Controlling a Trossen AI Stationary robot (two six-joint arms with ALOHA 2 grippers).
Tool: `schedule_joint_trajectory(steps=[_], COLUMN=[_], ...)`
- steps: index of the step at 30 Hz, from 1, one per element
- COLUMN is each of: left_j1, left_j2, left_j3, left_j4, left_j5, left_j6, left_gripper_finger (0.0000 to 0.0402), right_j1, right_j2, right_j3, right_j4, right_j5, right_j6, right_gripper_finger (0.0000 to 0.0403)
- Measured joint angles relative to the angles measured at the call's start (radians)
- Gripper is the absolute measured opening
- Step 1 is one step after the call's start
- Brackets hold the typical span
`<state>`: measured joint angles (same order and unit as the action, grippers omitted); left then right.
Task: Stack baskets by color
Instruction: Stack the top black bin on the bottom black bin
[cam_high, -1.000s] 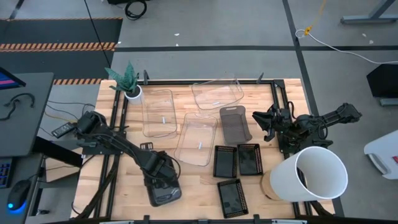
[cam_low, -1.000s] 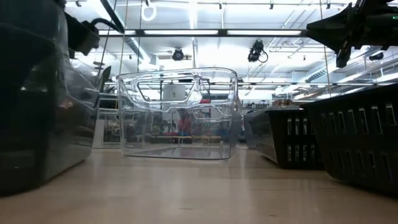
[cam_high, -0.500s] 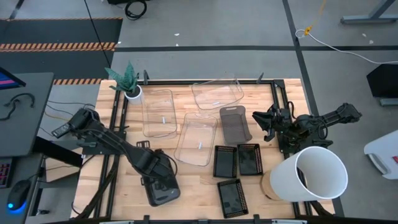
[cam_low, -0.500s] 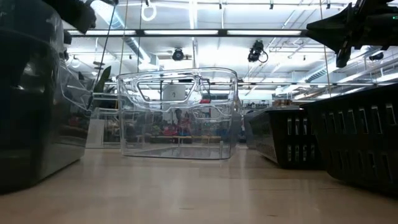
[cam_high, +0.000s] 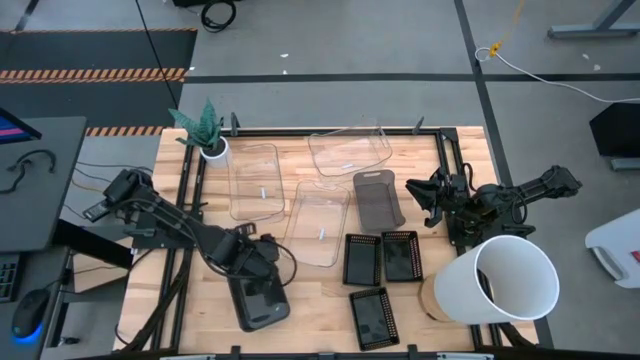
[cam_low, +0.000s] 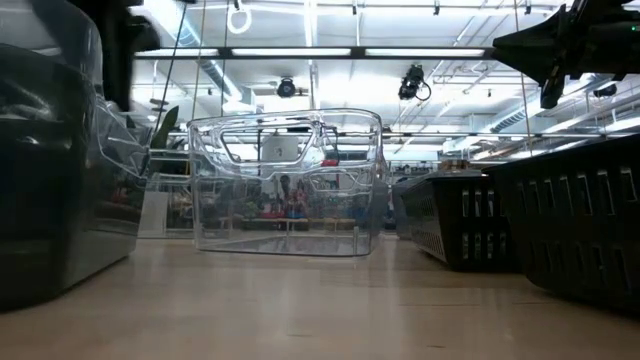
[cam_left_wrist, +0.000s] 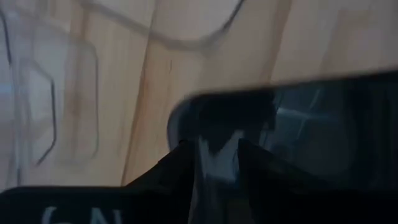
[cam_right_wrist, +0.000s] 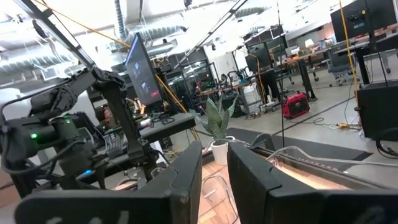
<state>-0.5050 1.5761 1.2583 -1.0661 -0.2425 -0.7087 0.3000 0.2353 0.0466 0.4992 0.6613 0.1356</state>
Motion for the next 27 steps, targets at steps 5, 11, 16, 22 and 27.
schedule_joint_trajectory(steps=[5,11,16,22,27], left_j1=[0.078,0.176,0.196,0.250,0.268], left_j2=[0.000,0.000,0.000,0.000,0.000], left_j3=[0.000,0.000,0.000,0.000,0.000], left_j4=[0.157,0.293,0.321,0.436,0.550], left_j5=[-0.031,-0.017,-0.070,-0.064,-0.041], left_j6=[0.107,0.276,0.444,0.593,0.687], left_gripper_finger=[0.0128,0.0128,0.0128,0.0128,0.0127], right_j1=[0.000,0.000,0.000,0.000,0.000], right_j2=[0.000,0.000,0.000,0.000,0.000], right_j3=[0.000,0.000,0.000,0.000,0.000], right_j4=[0.000,0.000,0.000,0.000,0.000], right_j5=[0.000,0.000,0.000,0.000,0.000], right_j6=[0.000,0.000,0.000,0.000,0.000], right_gripper_finger=[0.0083,0.0083,0.0082,0.0083,0.0082])
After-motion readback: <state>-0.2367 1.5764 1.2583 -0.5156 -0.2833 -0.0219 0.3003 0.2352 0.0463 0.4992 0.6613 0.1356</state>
